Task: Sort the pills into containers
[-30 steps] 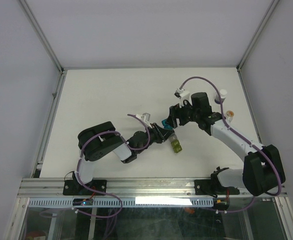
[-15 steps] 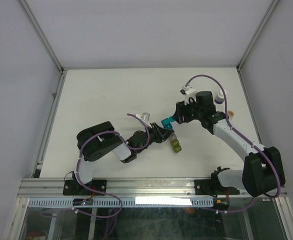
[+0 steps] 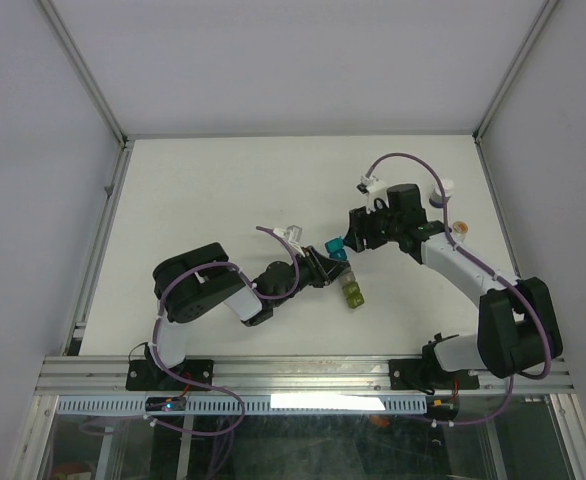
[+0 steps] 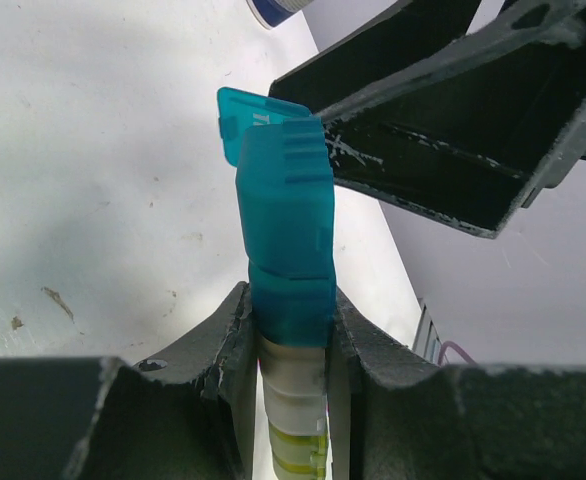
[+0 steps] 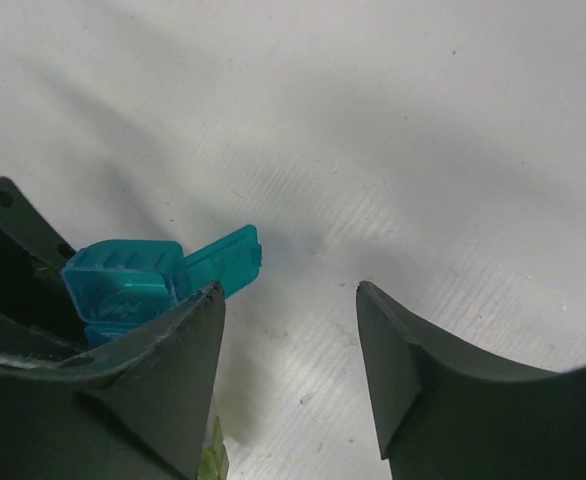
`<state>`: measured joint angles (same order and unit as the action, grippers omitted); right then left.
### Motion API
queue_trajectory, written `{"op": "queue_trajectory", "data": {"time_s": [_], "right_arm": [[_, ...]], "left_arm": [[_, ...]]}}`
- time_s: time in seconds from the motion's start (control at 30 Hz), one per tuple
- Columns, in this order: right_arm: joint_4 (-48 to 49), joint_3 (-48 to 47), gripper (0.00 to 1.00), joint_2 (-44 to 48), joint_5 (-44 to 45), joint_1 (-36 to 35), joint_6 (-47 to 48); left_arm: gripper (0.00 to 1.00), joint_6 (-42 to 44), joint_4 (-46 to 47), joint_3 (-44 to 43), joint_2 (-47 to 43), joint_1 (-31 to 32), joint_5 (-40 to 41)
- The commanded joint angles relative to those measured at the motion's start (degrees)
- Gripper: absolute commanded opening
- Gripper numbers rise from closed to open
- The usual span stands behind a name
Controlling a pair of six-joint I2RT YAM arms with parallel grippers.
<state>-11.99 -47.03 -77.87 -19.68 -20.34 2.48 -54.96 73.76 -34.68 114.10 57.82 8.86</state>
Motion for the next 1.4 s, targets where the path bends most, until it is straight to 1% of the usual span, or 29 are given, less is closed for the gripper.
{"op": "queue_trajectory", "data": {"time_s": [0.0, 0.13, 0.23, 0.37, 0.5, 0.57, 0.63, 0.7, 0.9, 1.07, 1.23, 1.3, 1.37], "right_arm": [[-0.2, -3.6, 0.61, 1.1, -8.5, 2.6, 0.0], [-2.7, -3.9, 0.75, 6.4, -17.5, 8.0, 4.3], [-3.4, -3.0, 0.82, 10.0, -22.6, 10.6, 6.4], [-4.6, -3.3, 0.83, 11.0, -24.8, 11.6, 7.3], [-4.9, -3.3, 0.83, 11.2, -25.5, 12.1, 7.1], [-4.7, -3.2, 0.83, 11.5, -25.9, 12.2, 6.9], [-4.4, -3.1, 0.83, 11.7, -26.0, 12.2, 6.5], [-4.2, -3.0, 0.83, 12.0, -26.4, 12.4, 6.2], [-4.7, -3.1, 0.83, 11.4, -27.2, 12.6, 5.9], [-5.1, -3.2, 0.83, 10.5, -28.6, 12.6, 6.0], [-5.2, -3.2, 0.83, 10.9, -28.9, 12.7, 6.0], [-5.2, -3.1, 0.83, 10.9, -28.8, 12.7, 5.6], [-5.3, -3.2, 0.83, 10.6, -28.8, 12.7, 5.5]], "left_arm": [[0.00, -2.5, 5.6, -0.7, -0.9, 0.3, -0.2], [0.00, -6.9, 6.3, 0.9, -0.1, -0.4, 3.1], [0.00, -12.0, 8.2, 1.2, 2.0, -0.6, 5.6], [0.00, -18.4, 9.1, -0.1, 4.9, -0.6, 8.7], [0.00, -23.0, 6.0, -0.6, 5.6, -0.5, 12.8], [0.09, -24.8, 1.6, -0.8, 4.7, -0.1, 15.1], [0.21, -26.6, -3.8, -1.1, 3.3, 0.4, 17.6], [0.28, -28.3, -9.0, -1.9, 1.8, 0.9, 19.4], [0.32, -33.5, -17.3, -2.9, 0.7, 2.0, 19.6], [0.46, -35.6, -26.4, -3.5, -2.1, 3.0, 19.8], [0.60, -36.7, -31.6, -2.6, -5.2, 4.8, 21.5], [0.64, -37.6, -35.0, -2.6, -6.4, 5.6, 21.6], [0.66, -39.0, -37.0, -1.9, -7.6, 6.4, 21.4]]}}
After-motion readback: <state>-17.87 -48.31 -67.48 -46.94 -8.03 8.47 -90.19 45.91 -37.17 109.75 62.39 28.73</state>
